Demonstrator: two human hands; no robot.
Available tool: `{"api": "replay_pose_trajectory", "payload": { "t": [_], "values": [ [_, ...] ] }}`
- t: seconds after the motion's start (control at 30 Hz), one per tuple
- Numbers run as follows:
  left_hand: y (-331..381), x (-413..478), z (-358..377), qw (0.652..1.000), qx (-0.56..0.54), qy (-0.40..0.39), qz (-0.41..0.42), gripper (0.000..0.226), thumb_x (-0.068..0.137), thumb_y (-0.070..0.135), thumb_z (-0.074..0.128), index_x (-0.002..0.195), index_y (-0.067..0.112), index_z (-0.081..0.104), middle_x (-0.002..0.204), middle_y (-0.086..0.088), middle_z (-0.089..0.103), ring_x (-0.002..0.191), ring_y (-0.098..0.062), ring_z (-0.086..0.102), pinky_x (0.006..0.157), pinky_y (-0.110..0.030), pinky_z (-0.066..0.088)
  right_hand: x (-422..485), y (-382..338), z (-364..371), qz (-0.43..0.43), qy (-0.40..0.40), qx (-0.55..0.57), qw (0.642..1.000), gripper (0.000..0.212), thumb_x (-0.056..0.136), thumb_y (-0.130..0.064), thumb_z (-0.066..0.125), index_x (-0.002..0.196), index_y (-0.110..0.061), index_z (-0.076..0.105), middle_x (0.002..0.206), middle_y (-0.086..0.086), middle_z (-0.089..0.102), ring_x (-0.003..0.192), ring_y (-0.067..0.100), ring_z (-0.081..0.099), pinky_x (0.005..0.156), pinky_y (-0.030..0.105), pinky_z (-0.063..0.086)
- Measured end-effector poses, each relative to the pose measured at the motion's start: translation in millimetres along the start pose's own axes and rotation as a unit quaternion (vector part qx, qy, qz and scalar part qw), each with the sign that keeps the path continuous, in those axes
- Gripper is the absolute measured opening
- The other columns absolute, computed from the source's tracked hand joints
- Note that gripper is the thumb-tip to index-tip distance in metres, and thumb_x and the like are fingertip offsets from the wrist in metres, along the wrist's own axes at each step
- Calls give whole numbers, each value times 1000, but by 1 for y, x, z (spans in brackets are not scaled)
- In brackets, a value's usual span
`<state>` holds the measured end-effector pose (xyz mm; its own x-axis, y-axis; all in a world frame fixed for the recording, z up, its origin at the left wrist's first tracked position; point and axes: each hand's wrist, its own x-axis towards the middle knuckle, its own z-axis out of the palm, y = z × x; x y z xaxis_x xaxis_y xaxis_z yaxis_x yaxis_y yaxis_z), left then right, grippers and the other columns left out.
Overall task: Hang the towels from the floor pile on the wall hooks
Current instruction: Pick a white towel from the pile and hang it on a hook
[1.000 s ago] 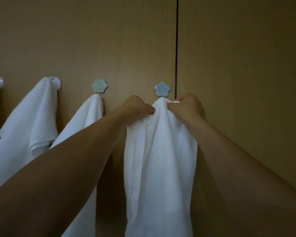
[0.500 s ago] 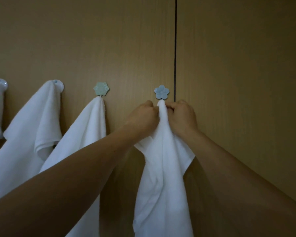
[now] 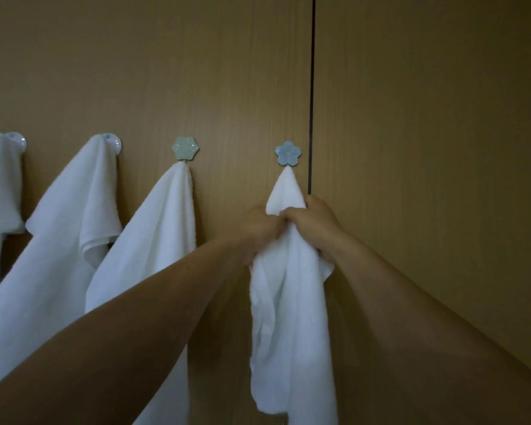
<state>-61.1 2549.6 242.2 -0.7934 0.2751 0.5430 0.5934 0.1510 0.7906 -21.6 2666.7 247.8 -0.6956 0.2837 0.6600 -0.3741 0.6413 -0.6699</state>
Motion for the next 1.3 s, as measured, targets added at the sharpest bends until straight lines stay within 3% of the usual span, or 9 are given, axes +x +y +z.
{"api": "replay_pose_trajectory", "payload": {
  "t": [0.17,0.27,0.5,0.6,0.77,1.03,1.13,1.2,1.3],
  "values": [
    [-30,-21,3,974,-194,75,-90,7,72,15,56,72,12,62,65,-1,62,59,-19,56,41,-19,41,-19,29,8,14,-6,87,996,47,78,-31,74,119,-21,53,109,-2,63,91,14,63,77,34,54],
    [-50,-32,6,959,-249,61,-121,22,73,25,63,88,11,67,78,-6,72,75,-26,67,58,-28,51,-33,51,12,15,10,122,992,49,73,-33,80,113,-24,54,101,-10,62,85,4,61,66,24,50],
    [-105,-61,4,907,-398,-90,-107,41,90,20,63,126,2,57,123,-17,64,114,-34,61,99,-47,47,-66,88,25,-4,38,108,993,71,72,-37,81,131,-20,45,121,-7,56,108,14,57,91,35,48],
    [-127,-84,7,924,-330,-78,-176,30,91,14,63,117,1,60,115,-14,67,105,-32,65,92,-45,52,-91,102,29,4,38,81,996,71,75,-31,78,135,-19,41,120,-9,51,108,11,52,90,32,44],
    [-164,-139,17,946,-149,-14,-287,15,89,-1,54,77,-4,60,71,-17,64,57,-25,60,54,-31,49,-153,130,36,91,9,44,995,55,77,-20,77,124,-12,49,117,2,60,99,17,58,79,32,50],
    [-172,-251,-13,952,-11,-120,-281,13,94,15,52,80,14,53,72,-4,54,56,-15,53,44,-21,41,-289,125,62,205,-58,-105,971,26,77,-36,71,91,-25,52,90,-3,62,78,14,62,73,33,55],
    [-175,-292,-40,950,140,-204,-188,24,94,18,54,71,23,48,74,4,50,67,-11,50,60,-19,44,-344,110,78,226,-117,-119,960,18,78,-28,70,81,-27,52,86,-7,62,79,13,63,60,23,49],
    [-184,-318,-59,942,199,-225,-151,14,93,19,54,82,11,58,84,-7,58,83,-22,54,79,-26,44,-376,100,94,223,-146,-120,956,17,77,-25,71,90,-25,59,98,-5,65,91,18,66,73,27,54],
    [-207,-362,-97,918,269,-234,-175,38,88,28,60,115,1,53,108,-13,59,100,-27,57,86,-32,46,-415,79,124,189,-194,-163,949,47,70,-37,70,110,-14,64,111,8,63,105,25,60,89,33,50]
  ]
}}
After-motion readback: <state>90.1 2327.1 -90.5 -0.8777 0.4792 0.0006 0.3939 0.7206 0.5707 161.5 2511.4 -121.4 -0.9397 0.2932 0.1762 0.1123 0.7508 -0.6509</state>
